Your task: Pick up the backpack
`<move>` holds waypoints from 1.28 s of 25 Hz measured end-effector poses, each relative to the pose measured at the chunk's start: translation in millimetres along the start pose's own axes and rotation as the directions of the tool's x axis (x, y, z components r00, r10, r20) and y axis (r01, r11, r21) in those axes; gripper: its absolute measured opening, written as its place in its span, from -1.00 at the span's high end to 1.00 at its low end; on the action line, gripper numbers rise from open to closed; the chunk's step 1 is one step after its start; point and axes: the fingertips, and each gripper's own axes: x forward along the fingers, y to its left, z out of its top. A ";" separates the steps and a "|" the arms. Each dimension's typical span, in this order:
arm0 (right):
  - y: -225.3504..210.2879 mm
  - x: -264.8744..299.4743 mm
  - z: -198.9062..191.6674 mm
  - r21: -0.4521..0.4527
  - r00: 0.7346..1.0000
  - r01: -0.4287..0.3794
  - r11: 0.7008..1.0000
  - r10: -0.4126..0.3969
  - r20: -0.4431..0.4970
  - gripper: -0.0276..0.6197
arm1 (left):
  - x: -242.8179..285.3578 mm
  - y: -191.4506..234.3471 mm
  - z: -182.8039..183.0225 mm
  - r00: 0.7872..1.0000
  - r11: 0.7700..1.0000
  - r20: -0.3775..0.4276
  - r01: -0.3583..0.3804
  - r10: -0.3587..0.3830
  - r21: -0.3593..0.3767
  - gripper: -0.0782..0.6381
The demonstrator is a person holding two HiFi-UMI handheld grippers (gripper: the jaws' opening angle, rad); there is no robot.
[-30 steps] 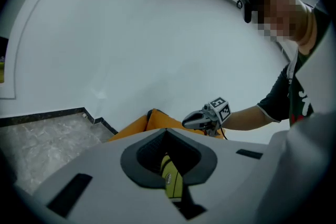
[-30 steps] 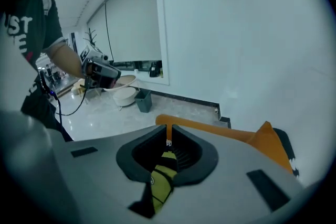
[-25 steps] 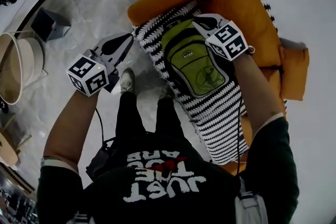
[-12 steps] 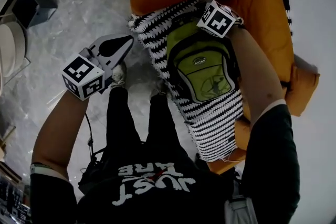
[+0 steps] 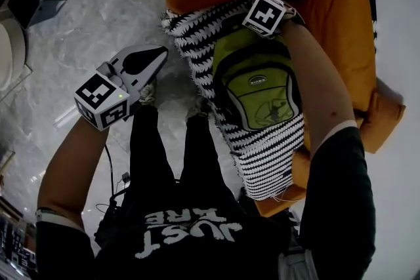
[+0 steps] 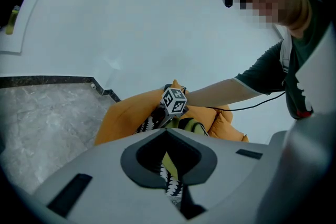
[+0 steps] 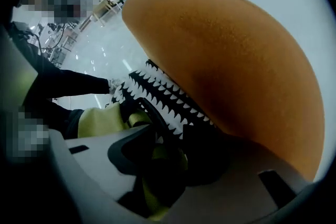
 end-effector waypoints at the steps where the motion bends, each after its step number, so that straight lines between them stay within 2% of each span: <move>1: 0.1 3.3 0.5 0.012 1.000 -0.011 1.000 0.012 -0.011 0.41 | 0.0 1.0 -0.8 1.000 1.000 -0.001 -0.001 0.001 -0.002 0.78; 6: -2.3 28.3 7.3 0.043 0.995 -0.039 0.998 0.043 -0.092 0.41 | -3.2 14.4 -9.9 1.000 1.000 -0.021 0.006 -0.006 -0.013 0.78; 9: -3.4 35.9 3.3 0.100 0.987 -0.038 0.994 0.054 -0.154 0.45 | -5.6 17.8 -12.0 1.000 1.000 -0.023 0.000 0.000 -0.018 0.78; 12: -0.2 34.1 -5.5 0.133 0.985 -0.017 0.991 0.040 -0.169 0.63 | -6.7 12.0 -10.7 1.000 1.000 -0.015 -0.011 0.011 -0.019 0.78; 14: 2.3 25.6 -6.8 0.132 0.992 -0.001 0.991 0.017 -0.124 0.68 | -7.4 7.0 -9.0 1.000 1.000 -0.011 -0.011 0.011 -0.012 0.78; 17: 3.2 3.3 -4.6 0.169 1.000 0.023 0.985 -0.022 -0.008 0.72 | -11.1 3.8 -1.9 1.000 1.000 -0.003 -0.009 0.009 -0.011 0.78; 20: 6.0 -20.0 -1.5 0.210 0.989 0.055 0.976 -0.082 0.124 0.72 | -14.6 1.0 6.2 1.000 1.000 0.009 -0.007 0.007 -0.014 0.78; 22: 11.8 -34.7 -0.6 0.222 0.968 0.091 0.971 -0.139 0.210 0.72 | -14.8 -6.2 7.9 1.000 1.000 0.011 -0.003 0.003 -0.004 0.78; 25: 21.3 -64.6 -1.4 0.245 0.919 0.159 0.956 -0.234 0.317 0.73 | -14.4 -21.2 12.4 1.000 1.000 0.016 0.004 -0.004 0.019 0.78; 32: 47.2 -147.6 -21.6 0.369 0.766 0.245 0.896 -0.413 0.493 0.72 | -20.0 -51.0 39.0 0.999 0.999 0.040 0.009 -0.011 0.048 0.78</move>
